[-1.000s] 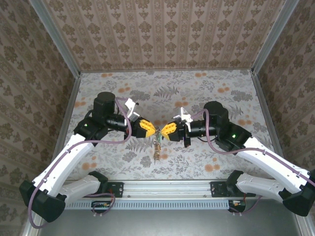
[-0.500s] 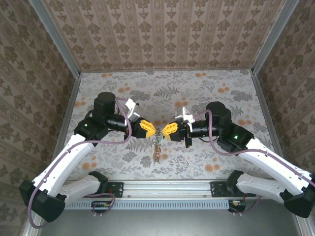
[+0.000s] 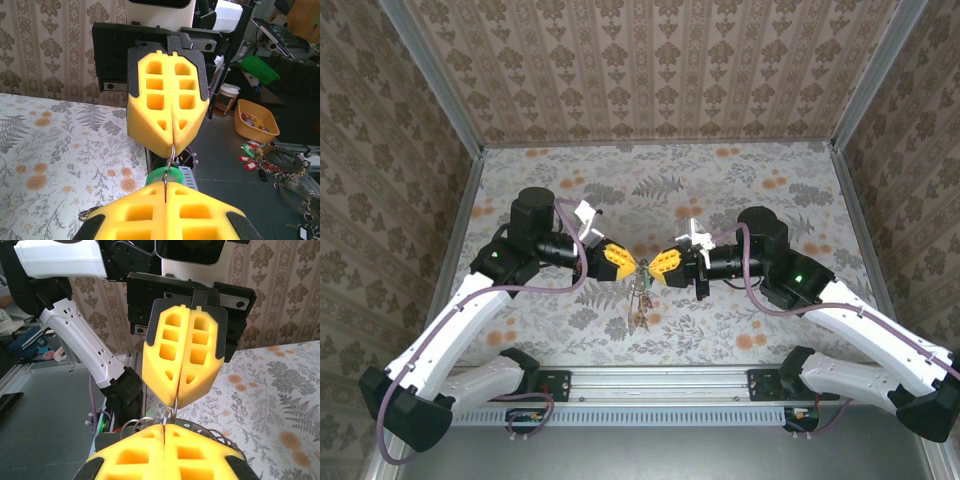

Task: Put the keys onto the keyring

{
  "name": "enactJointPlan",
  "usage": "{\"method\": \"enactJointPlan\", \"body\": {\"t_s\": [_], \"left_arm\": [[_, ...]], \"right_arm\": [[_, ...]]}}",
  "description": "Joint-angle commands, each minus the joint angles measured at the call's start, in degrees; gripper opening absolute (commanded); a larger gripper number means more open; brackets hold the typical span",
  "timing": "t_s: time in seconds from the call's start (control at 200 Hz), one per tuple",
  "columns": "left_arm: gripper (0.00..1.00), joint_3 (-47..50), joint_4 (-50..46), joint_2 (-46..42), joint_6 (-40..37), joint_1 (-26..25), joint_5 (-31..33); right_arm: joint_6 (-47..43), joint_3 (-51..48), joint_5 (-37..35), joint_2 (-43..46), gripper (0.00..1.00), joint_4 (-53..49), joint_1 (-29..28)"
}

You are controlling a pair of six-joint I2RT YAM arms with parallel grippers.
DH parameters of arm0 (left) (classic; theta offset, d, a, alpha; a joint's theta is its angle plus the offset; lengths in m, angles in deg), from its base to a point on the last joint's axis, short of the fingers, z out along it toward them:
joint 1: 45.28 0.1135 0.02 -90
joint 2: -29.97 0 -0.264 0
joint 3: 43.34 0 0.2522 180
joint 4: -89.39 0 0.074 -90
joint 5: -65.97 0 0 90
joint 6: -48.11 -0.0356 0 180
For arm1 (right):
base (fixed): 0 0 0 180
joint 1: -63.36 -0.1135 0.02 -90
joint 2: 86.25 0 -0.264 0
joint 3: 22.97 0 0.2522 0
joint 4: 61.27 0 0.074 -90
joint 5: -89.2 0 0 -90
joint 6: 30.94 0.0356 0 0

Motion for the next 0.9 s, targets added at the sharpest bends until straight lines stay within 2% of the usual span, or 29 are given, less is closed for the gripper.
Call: {"method": "enactJointPlan", "body": {"t_s": [0.0,0.895], "left_arm": [[0.00,-1.4,0.2,-1.6,-1.6,-0.3,-1.8],[0.00,-1.4,0.1,-1.7,-1.7,-0.4,-1.5]], "right_arm": [[0.7,-0.7,-1.0,0.2,0.00,2.0,-0.1],[1.4,-1.8,-1.8,1.5,0.00,2.9,-0.2]]}}
